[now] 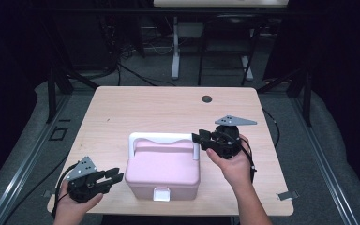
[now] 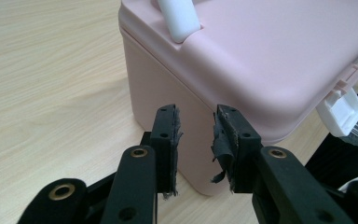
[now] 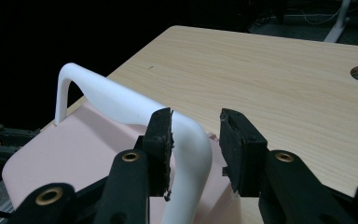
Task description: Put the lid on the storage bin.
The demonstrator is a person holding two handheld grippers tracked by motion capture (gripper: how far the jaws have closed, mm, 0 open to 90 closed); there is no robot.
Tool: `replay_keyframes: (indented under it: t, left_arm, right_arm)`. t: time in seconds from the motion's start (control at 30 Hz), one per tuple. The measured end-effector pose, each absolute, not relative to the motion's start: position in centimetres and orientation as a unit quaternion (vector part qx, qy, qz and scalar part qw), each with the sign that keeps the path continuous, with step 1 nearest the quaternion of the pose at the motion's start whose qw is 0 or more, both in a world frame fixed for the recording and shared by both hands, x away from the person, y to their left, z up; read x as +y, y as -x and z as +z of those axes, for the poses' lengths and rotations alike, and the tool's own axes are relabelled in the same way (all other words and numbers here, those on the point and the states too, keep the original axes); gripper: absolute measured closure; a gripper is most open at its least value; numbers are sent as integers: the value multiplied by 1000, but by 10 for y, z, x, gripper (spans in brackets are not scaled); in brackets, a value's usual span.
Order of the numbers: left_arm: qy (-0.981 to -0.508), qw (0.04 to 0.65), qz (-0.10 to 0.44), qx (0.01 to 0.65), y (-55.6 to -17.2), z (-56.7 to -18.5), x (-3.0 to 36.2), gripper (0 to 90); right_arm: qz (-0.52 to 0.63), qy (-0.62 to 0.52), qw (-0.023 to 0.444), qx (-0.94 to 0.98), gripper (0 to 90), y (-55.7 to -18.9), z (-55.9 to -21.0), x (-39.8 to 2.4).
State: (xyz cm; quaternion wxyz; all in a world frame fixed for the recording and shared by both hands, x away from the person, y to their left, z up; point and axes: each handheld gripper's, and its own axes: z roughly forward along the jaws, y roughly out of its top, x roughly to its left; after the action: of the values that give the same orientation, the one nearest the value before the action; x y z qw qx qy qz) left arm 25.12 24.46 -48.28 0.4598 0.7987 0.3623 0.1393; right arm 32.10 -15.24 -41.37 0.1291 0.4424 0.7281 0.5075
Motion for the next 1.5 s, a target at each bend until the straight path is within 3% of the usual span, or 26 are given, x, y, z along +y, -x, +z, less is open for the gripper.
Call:
replay_keyframes:
  t: [0.83, 1.5]
  left_arm:
    - [-785, 468, 142, 381, -260, -484, 252, 536]
    - [-769, 469, 162, 404, -277, -478, 268, 517]
  right_arm:
    - [515, -453, 144, 714, 592, -320, -410, -165]
    - [510, -451, 183, 709, 563, -317, -411, -168]
